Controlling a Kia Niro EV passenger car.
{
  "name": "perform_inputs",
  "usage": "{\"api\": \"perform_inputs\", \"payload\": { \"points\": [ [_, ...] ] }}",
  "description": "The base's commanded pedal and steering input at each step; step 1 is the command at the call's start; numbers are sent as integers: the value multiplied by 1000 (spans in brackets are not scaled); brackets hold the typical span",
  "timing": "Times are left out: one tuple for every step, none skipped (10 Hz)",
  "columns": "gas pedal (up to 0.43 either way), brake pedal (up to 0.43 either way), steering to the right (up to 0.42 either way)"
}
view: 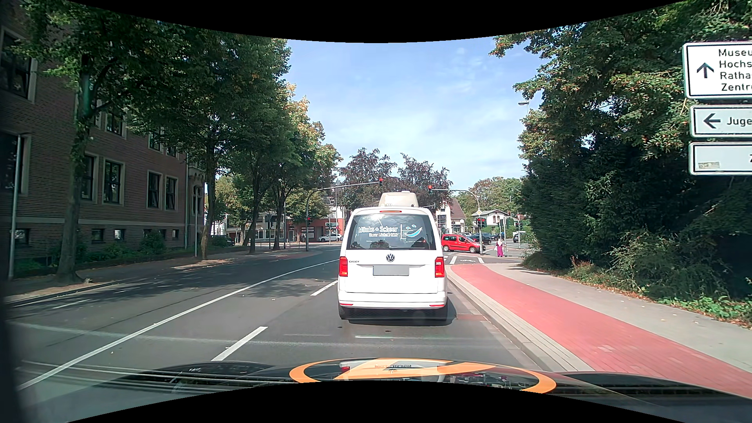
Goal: Follow the waypoints while adhering to traffic rules and regulations
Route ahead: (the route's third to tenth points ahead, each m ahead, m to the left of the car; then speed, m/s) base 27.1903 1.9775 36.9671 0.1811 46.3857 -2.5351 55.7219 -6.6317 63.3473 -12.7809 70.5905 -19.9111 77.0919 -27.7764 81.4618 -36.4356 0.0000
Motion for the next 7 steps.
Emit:
{"api": "perform_inputs", "payload": {
  "points": [
    [0, 183, 1],
    [0, 183, 1],
    [0, 183, 1],
    [0, 183, 1],
    [0, 183, 1],
    [0, 183, 1],
    [0, 183, 1]
  ]
}}
